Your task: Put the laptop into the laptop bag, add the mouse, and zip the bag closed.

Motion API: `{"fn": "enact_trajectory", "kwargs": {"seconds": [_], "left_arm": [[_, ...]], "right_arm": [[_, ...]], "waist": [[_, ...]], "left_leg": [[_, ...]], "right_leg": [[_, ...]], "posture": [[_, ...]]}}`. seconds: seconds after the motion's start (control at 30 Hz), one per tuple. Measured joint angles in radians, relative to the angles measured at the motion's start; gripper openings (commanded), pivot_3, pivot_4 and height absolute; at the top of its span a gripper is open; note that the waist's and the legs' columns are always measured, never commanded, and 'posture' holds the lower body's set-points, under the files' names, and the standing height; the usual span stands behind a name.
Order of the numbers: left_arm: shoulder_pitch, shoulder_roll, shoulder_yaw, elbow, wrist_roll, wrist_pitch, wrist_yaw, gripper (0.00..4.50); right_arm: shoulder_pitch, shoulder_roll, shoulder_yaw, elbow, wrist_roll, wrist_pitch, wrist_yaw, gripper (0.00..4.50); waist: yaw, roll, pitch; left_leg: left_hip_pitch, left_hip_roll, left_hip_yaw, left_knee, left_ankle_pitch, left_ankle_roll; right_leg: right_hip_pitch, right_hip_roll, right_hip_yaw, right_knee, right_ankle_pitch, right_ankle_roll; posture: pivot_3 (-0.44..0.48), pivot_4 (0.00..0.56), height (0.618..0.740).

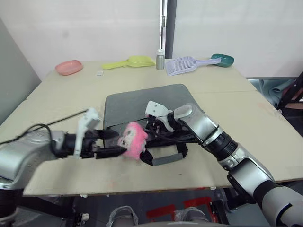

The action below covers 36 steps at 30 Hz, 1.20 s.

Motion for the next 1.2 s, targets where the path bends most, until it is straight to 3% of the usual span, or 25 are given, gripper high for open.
{"fn": "enact_trajectory", "kwargs": {"seconds": [0.2, 0.4, 0.57, 0.9, 1.2], "left_arm": [[0.144, 0.093, 0.044, 0.118, 0.073, -0.168, -0.176, 4.49], [0.152, 0.085, 0.079, 0.186, 0.109, -0.304, -0.219, 4.49], [0.153, 0.030, 0.046, 0.222, 0.182, -0.455, -0.216, 4.49], [0.021, -0.010, -0.067, 0.231, 0.196, -0.524, -0.251, 4.49], [-0.097, -0.035, -0.206, 0.251, 0.217, -0.534, -0.265, 4.49]], "right_arm": [[-0.012, -0.005, -0.021, -0.006, 0.048, 0.050, 0.032, 0.00], [-0.017, -0.017, -0.021, -0.007, 0.048, 0.048, 0.028, 0.00], [-0.017, -0.022, -0.021, -0.007, 0.048, 0.042, 0.024, 0.00], [-0.047, -0.036, -0.136, -0.031, 0.144, 0.127, 0.031, 0.00], [-0.062, -0.131, -0.332, -0.224, 0.340, 0.289, 0.034, 0.00]], "waist": [[0.007, 0.000, 0.000], [0.016, 0.000, 0.001], [0.018, 0.000, 0.001], [0.029, 0.000, 0.001], [0.047, 0.000, 0.001]], "left_leg": [[-0.006, 0.006, -0.001, -0.004, -0.001, -0.003], [-0.005, 0.012, -0.003, -0.003, -0.002, -0.006], [-0.005, 0.012, -0.002, 0.000, -0.002, -0.005], [-0.004, 0.013, -0.003, 0.006, -0.002, -0.005], [-0.005, 0.013, -0.003, 0.007, -0.001, -0.006]], "right_leg": [[-0.004, 0.006, -0.004, -0.006, 0.000, 0.000], [-0.004, 0.012, -0.005, -0.003, 0.000, -0.004], [-0.004, 0.012, -0.004, -0.001, 0.001, -0.004], [-0.004, 0.012, -0.003, 0.007, 0.001, -0.004], [-0.005, 0.012, -0.003, 0.008, 0.001, -0.005]], "posture": [[0.000, 0.150, 0.740], [0.000, 0.150, 0.740], [0.000, 0.150, 0.740], [0.000, 0.150, 0.740], [0.000, 0.150, 0.740]]}}
